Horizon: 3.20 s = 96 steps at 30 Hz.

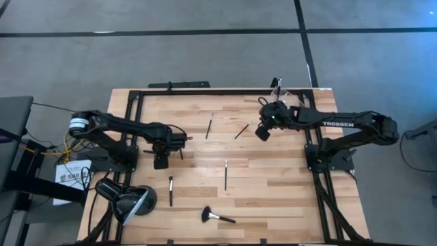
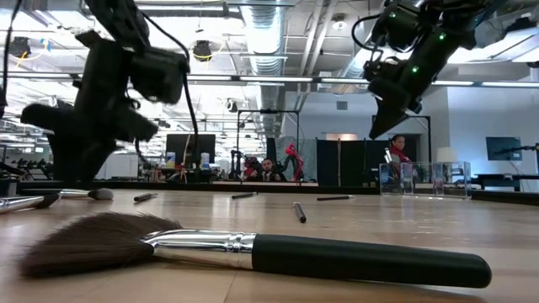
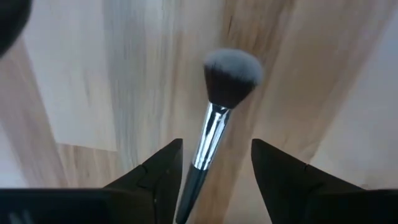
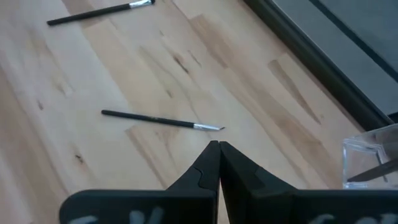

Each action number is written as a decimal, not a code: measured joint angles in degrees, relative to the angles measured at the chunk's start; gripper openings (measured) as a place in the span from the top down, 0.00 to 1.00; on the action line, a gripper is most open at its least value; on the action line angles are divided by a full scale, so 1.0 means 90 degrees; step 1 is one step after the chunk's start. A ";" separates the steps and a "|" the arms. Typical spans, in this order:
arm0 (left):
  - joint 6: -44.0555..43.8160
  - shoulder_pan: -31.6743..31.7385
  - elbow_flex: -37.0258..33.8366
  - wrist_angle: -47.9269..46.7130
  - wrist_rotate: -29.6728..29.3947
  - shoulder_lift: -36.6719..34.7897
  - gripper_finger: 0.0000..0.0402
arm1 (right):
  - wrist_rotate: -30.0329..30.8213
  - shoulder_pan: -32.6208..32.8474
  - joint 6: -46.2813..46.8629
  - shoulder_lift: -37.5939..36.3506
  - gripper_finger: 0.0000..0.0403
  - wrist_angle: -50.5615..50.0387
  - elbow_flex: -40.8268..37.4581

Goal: Put items in baskets/containers
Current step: Put the black powder brush into the transparent organizer

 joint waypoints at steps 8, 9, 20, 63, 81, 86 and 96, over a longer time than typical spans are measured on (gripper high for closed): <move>-0.0004 0.0002 0.0000 0.0012 -0.0022 0.0545 0.51 | 0.0007 0.0405 0.0156 0.0000 1.00 -0.0013 0.0000; -0.0023 0.0002 0.0000 0.0019 -0.0034 0.0544 0.51 | 0.0010 0.0445 0.0157 0.0000 1.00 -0.0012 0.0000; -0.0103 0.0002 0.0000 0.0113 -0.0283 0.0450 0.51 | 0.0017 0.0530 0.0216 0.0000 1.00 -0.0012 0.0000; -0.0272 -0.0001 0.0669 -0.0406 0.0483 -0.0852 0.91 | 0.0012 0.0778 0.0372 -0.0002 1.00 0.0238 -0.0005; -0.0168 -0.0100 0.0333 0.0226 0.0536 0.0694 0.56 | 0.0010 0.0907 0.0318 -0.0002 1.00 0.0237 -0.0005; -0.0199 -0.0102 0.0100 0.0668 0.0423 0.0671 0.60 | 0.0013 0.0921 0.0355 -0.0002 1.00 0.0232 -0.0005; -0.0278 -0.0104 -0.0065 0.0870 0.0392 0.0652 0.85 | 0.0067 0.1159 0.0439 -0.0002 1.00 0.0221 -0.0005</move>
